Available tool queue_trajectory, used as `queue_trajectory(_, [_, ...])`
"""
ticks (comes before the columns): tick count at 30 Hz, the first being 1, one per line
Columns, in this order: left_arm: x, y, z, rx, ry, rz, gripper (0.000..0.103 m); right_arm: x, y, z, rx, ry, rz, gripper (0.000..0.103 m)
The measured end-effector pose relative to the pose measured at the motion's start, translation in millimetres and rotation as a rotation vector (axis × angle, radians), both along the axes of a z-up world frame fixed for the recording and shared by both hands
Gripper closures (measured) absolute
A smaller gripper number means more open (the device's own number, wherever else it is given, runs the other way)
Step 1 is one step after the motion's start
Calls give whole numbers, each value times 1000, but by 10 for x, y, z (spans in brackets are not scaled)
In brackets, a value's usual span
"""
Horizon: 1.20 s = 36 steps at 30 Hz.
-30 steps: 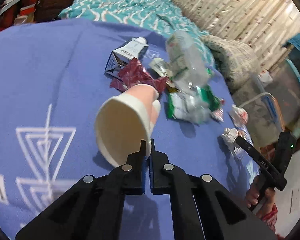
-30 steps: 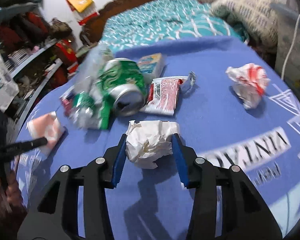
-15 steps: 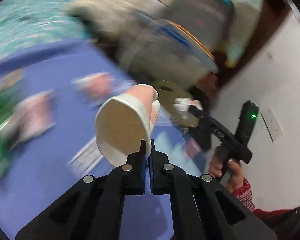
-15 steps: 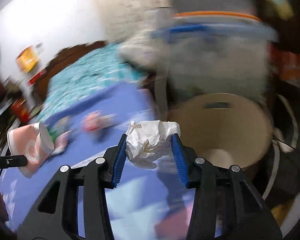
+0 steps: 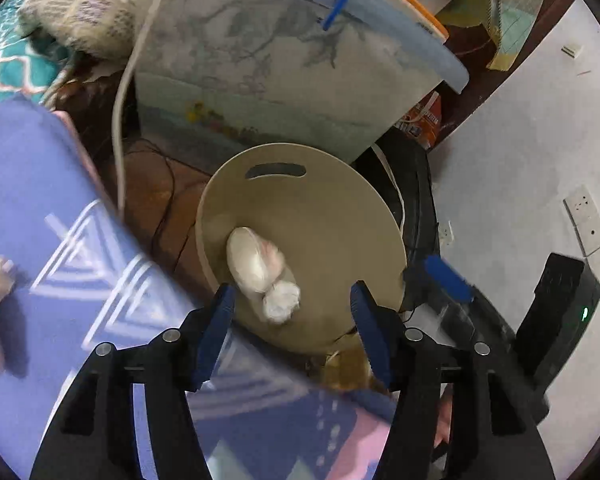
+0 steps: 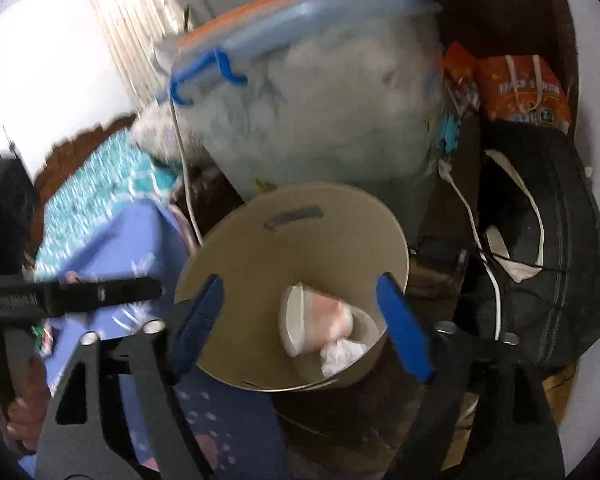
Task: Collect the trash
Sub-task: 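Carry both items to the round beige bin and open both grippers, then grasp the clear green-label bottle with left gripper while right grasps green can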
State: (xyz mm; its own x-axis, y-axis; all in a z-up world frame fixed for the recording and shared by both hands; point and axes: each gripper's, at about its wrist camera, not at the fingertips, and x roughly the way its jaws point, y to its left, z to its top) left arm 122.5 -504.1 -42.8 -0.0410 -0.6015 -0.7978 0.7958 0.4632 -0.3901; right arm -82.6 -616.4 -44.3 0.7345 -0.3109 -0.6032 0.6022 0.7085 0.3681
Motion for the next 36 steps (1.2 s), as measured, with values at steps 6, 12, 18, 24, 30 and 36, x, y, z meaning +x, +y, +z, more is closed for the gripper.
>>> queue_trajectory(6, [-40,1316,261,-77,-59,92,38,189,364,401,4,-100,148,52])
queue_trajectory(12, [42,2779,282,-8,-130,346,38,966,1340,533,79,-98,480,51])
queue_trajectory(18, [185,4279,364,-54,-99,662,38,1713,2586,418,177,-29,773,52])
queue_trajectory(24, [283,5112,457,-117,-77,805,38,2332,3730,326,3,70,931,51])
queue_trajectory(30, [228,5365,405,-159,-50,809,37,3001,4537,293,-300,236,944,46])
queue_trajectory(36, [168,5436,265,-190,6,828,37,3094,4667,179,-457,321,893,47])
